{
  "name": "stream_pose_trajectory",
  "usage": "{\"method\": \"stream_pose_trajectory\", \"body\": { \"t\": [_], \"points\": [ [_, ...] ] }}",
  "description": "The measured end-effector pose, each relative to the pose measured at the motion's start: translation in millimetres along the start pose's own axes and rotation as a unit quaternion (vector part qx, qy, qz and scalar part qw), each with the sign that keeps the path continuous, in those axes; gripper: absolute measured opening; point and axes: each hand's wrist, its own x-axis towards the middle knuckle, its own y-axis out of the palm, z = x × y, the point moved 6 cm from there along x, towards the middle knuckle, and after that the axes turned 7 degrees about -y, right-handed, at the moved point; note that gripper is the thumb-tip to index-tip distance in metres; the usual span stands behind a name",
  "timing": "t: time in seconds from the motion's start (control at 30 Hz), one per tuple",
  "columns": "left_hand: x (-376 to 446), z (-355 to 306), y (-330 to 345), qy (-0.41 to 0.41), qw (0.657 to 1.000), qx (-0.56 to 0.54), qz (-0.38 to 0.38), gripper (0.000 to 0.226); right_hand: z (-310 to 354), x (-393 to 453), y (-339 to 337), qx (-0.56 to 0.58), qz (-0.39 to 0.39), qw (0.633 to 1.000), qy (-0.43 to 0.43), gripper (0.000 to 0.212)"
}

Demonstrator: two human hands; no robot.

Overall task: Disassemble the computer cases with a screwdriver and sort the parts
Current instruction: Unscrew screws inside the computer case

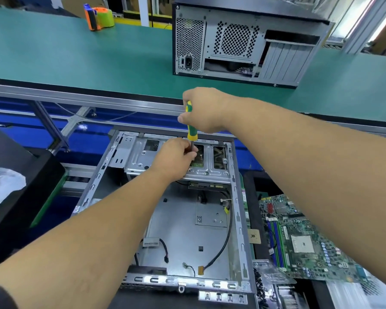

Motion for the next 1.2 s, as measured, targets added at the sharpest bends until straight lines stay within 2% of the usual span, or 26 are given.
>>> {"method": "stream_pose_trajectory", "body": {
  "t": [0.1, 0.27, 0.3, 0.4, 0.43, 0.5, 0.57, 0.6, 0.67, 0.77, 0.87, 1.0, 1.2],
  "points": [
    [-0.4, 2.0, 1.0, -0.005, 1.000, -0.026, 0.004, 0.009, -0.6, -4.9, -7.0, -0.008, 0.054, 0.998, -0.044, 0.009],
    [-2.6, -1.0, -1.4, -0.003, 1.000, -0.017, -0.024, 0.010, -4.4, -11.2, -9.4, -0.002, 0.098, 0.994, -0.048, 0.007],
    [-2.4, -1.7, -1.4, -0.005, 1.000, -0.012, -0.028, 0.010, -3.6, -11.3, -8.8, 0.001, 0.092, 0.995, -0.032, 0.012],
    [-0.9, -0.9, -1.6, -0.025, 0.999, -0.019, -0.039, 0.022, -4.3, -7.6, -10.2, -0.067, 0.032, 0.996, 0.038, 0.053],
    [-0.5, 0.2, -2.2, -0.032, 0.998, -0.021, -0.046, 0.029, -1.6, -7.5, -10.6, -0.110, 0.013, 0.993, 0.044, 0.054],
    [-0.2, 1.2, -3.1, -0.036, 0.998, -0.021, -0.051, 0.031, 5.6, -4.2, -5.8, -0.155, 0.021, 0.988, 0.004, 0.031],
    [-0.5, 0.6, -2.2, -0.022, 0.998, -0.047, -0.032, 0.012, 7.5, -3.9, -4.1, -0.113, 0.052, 0.992, -0.019, 0.014],
    [-1.5, -1.0, -2.3, -0.009, 0.998, -0.060, -0.021, 0.005, 7.2, -3.9, -3.7, -0.070, 0.065, 0.995, -0.022, 0.018],
    [-1.8, -1.2, -2.5, 0.000, 0.998, -0.068, -0.014, 0.006, 9.4, -5.6, -2.7, 0.009, 0.070, 0.997, -0.031, 0.024],
    [-0.8, 1.6, -3.4, -0.030, 0.997, -0.060, -0.035, 0.013, 13.6, -4.1, 2.8, 0.041, 0.028, 0.998, -0.049, 0.017],
    [0.7, 3.1, -4.1, -0.049, 0.996, -0.067, -0.039, 0.016, 15.4, -0.4, 5.0, 0.016, -0.024, 0.998, -0.052, 0.029],
    [-2.2, 0.4, -2.8, -0.021, 0.995, -0.099, -0.014, 0.003, 7.4, 0.2, 5.1, 0.009, -0.066, 0.997, -0.032, 0.031],
    [-0.8, 2.6, -6.7, -0.056, 0.994, -0.075, -0.061, 0.031, 5.5, -2.8, 5.8, 0.014, -0.087, 0.996, -0.030, 0.028]
  ]
}}
